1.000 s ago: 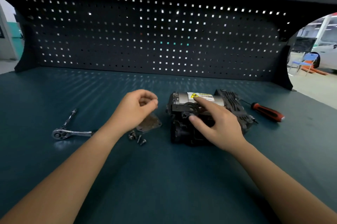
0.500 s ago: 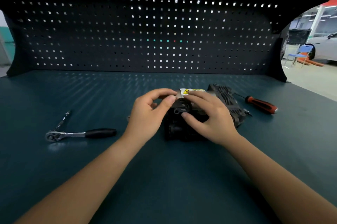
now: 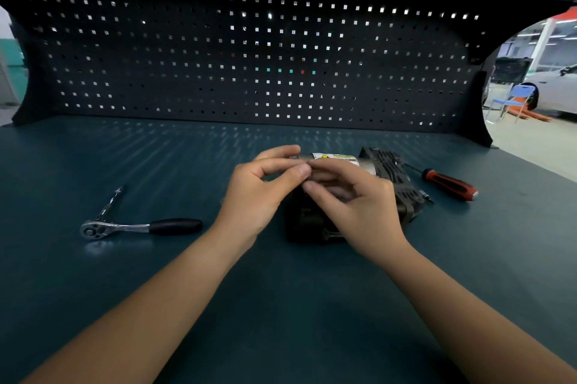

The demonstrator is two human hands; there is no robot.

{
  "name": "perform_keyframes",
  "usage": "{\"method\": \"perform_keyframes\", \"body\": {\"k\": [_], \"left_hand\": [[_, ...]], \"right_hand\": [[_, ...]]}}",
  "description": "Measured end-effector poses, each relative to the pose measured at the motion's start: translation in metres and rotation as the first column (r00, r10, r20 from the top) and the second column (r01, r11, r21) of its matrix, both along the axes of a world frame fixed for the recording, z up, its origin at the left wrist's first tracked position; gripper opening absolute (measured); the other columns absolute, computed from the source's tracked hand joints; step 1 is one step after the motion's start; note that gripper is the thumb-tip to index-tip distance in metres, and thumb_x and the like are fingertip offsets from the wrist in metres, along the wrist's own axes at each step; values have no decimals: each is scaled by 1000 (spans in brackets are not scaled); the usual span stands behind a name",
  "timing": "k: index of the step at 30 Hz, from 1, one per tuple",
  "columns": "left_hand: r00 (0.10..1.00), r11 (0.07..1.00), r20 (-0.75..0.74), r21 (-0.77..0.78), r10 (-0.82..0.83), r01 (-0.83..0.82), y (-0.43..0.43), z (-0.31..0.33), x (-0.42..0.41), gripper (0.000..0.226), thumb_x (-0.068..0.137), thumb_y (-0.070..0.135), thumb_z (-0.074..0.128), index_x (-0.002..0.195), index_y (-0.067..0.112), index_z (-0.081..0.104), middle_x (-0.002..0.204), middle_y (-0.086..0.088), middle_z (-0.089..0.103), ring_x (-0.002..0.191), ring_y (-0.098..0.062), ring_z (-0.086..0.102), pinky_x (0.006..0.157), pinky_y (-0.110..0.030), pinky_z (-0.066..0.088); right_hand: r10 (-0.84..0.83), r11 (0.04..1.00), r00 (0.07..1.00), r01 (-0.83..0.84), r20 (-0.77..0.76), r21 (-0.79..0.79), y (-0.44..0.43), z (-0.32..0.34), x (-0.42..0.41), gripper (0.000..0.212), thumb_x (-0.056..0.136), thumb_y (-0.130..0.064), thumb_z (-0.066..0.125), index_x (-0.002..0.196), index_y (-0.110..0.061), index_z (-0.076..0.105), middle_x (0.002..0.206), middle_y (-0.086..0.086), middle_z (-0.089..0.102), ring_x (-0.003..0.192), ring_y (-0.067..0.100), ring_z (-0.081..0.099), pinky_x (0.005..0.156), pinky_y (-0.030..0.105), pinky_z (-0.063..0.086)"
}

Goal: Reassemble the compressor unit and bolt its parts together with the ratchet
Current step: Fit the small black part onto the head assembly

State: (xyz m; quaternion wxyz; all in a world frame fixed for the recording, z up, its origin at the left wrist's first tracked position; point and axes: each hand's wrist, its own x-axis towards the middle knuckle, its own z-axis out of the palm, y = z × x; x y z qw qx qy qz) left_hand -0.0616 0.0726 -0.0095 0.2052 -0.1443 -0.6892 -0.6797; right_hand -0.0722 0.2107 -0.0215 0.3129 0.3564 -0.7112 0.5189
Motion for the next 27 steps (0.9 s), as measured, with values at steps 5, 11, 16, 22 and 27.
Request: {"method": "perform_keyframes", "body": {"k": [5, 11, 16, 22, 27], "left_hand": [[995, 976, -42, -193, 93, -100, -23, -2, -14, 22, 93, 19, 52, 85, 32, 68, 108, 24, 59, 95, 23, 50, 81, 4, 35], [993, 898, 117, -433, -28, 76, -29, -29, -30, 27, 94, 9, 52, 113, 26, 61, 100, 20, 67, 86, 15, 54, 86, -14, 43], [989, 872, 106, -469, -102, 140, -24, -36, -33, 28, 92, 6, 54, 112, 23, 62, 107, 23, 55, 100, 3, 57, 93, -10, 39], [989, 853, 122, -504, -86, 137, -26, -35, -34, 26, 91, 9, 56, 115, 10, 65, 121, 10, 56, 111, -15, 58, 100, -26, 42], [992, 840, 88, -528, -93, 126, -28, -36, -35, 27, 91, 11, 56, 117, 12, 64, 116, 14, 56, 83, 18, 53, 76, -1, 37]], "right_hand": [[-28, 983, 984, 59, 174, -173, 13, 4, -10, 29, 80, -2, 69, 83, -30, 63, 69, -16, 69, 70, -3, 65, 63, 6, 46], [-102, 982, 972, 132, 211, -132, 13, -2, -16, 25, 77, -7, 73, 71, -31, 67, 65, -27, 66, 63, -11, 60, 57, 3, 43], [-189, 978, 970, 200, 152, -58, 9, -6, -17, 20, 77, -9, 74, 83, -27, 71, 74, -29, 65, 70, -10, 62, 69, 5, 45], [-269, 963, 960, 270, -75, 6, 8, -12, -16, 20, 75, -7, 74, 92, -17, 72, 84, -13, 67, 84, 2, 63, 81, 18, 49], [-334, 900, 822, 424, -461, 104, 7, -12, -21, 5, 72, -4, 73, 77, -3, 74, 74, 3, 71, 80, 9, 58, 78, 19, 43]]}}
